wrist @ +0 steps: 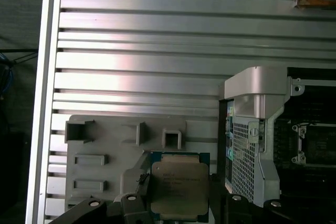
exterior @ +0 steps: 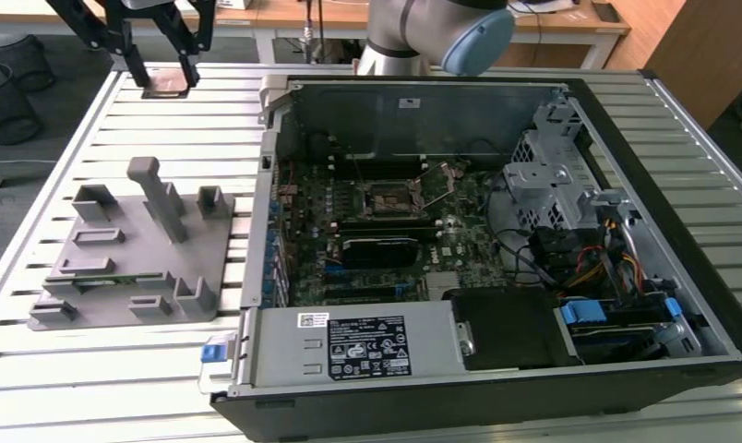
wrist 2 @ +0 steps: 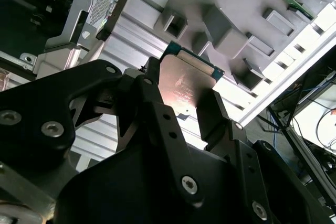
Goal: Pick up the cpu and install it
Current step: 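Pick up the cpu and move it towards the insertion slot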
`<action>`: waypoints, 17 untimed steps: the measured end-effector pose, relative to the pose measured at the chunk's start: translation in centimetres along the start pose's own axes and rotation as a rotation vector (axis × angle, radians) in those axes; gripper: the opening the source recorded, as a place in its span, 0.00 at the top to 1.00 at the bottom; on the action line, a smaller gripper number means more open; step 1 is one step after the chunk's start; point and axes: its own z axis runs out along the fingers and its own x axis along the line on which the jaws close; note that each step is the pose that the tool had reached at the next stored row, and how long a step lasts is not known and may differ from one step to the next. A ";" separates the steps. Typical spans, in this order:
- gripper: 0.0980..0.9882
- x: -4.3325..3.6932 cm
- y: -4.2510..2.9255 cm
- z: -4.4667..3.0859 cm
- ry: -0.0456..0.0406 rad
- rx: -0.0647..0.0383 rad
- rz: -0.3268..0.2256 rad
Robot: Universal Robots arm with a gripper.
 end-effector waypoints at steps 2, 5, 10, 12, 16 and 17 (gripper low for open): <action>0.52 -0.30 -0.01 0.00 0.0000 0.000 0.000; 0.52 -0.81 -0.02 0.00 0.0000 0.000 0.000; 0.52 -1.53 -0.05 0.00 0.0000 0.000 0.000; 0.52 -1.89 -0.05 0.00 0.0000 0.000 0.000; 0.52 -3.25 -0.02 0.01 0.0001 0.000 0.000; 0.52 -3.59 -0.01 0.02 0.0000 0.000 0.000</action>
